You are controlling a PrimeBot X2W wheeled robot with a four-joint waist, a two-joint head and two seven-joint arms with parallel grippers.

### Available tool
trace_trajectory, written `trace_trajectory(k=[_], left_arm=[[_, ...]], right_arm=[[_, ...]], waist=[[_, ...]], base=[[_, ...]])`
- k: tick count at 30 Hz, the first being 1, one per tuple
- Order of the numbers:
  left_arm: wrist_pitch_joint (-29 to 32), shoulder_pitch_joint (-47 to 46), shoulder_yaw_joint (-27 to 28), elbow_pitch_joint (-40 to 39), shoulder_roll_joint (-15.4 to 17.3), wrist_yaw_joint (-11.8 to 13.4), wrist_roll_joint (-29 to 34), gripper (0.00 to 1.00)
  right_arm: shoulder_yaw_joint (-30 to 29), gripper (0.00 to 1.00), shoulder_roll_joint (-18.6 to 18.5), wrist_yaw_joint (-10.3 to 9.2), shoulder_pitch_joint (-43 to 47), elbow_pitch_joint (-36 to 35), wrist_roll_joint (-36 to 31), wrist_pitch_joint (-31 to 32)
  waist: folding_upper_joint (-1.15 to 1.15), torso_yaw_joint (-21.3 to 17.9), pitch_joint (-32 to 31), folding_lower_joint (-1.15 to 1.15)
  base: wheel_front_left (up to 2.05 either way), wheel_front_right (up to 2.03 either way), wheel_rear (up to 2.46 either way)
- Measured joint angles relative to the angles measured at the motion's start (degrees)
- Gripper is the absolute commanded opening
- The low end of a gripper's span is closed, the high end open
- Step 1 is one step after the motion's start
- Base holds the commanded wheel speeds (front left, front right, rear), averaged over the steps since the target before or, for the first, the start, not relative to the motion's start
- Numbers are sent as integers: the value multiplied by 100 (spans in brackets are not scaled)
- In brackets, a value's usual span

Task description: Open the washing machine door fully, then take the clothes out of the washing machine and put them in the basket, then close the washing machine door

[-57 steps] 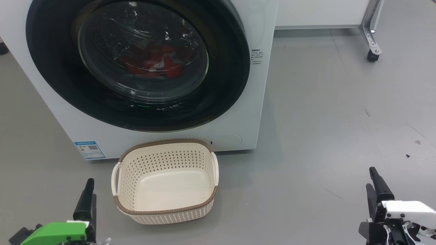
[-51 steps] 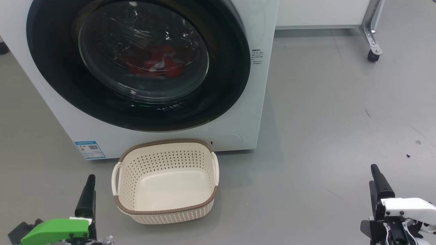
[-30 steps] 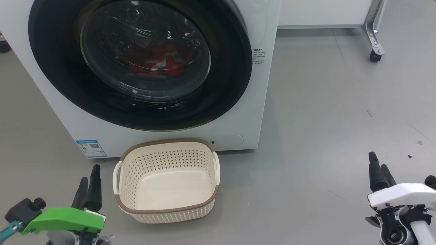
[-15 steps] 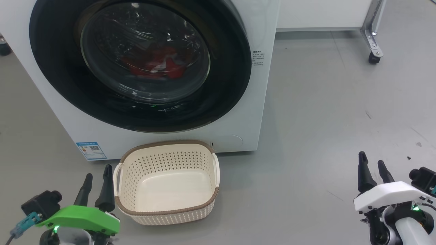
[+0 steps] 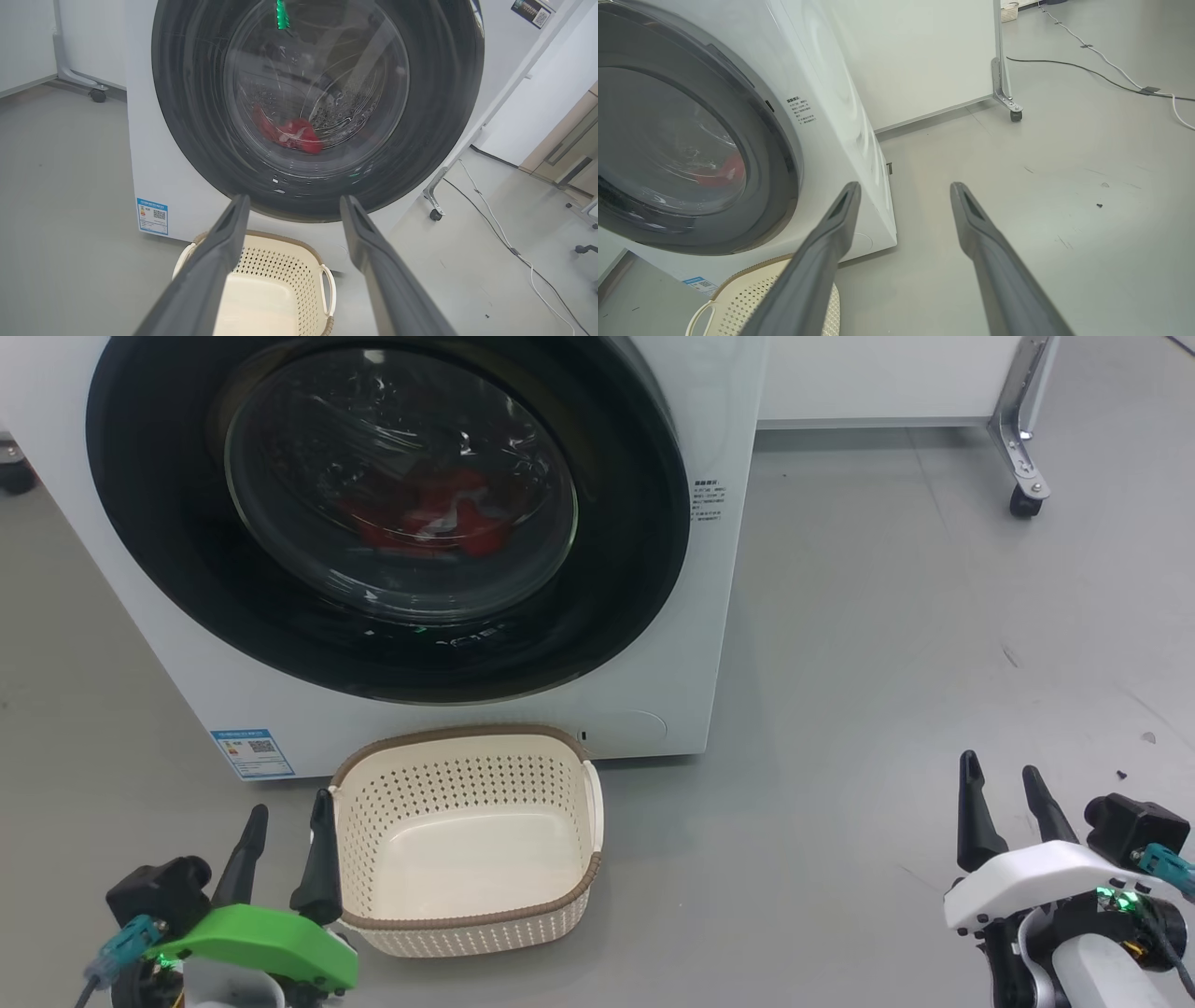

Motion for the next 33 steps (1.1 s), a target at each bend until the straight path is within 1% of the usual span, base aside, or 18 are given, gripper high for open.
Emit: trace_trajectory(k=[7,8,13,14,24,28,33], left_arm=[[-152,1,-194,56,0,55,535,100],[-165,1,-218,63,0,60,606,100],[-253,2,-308,93,-1,142,934,100],[-290,2,-339,99,-2,163,1060,100],[-454,5,-509,233,-16,298,1710,100],[-503,5,-505,261,-30,307,1802,100],[-503,5,-475,280,-62,349,1801,100]], right_arm=[[130,100,23,-62,1,5,-489,-132],[143,100,27,-96,1,11,-575,-153],[205,100,37,-105,1,30,-926,-236],[238,100,41,-122,1,34,-1073,-285],[322,100,74,-192,2,83,-1781,-476],[305,100,91,-196,3,89,-1918,-487],[211,100,123,-196,7,118,-1924,-487]], waist=[[0,16,-10,0],[0,19,-10,0],[0,33,-7,0],[0,39,-7,0],[0,50,-12,0],[0,52,-9,0],[0,53,0,0]], base=[[0,0,0],[0,0,0],[0,0,0],[0,0,0],[0,0,0],[0,0,0],[0,0,0]])
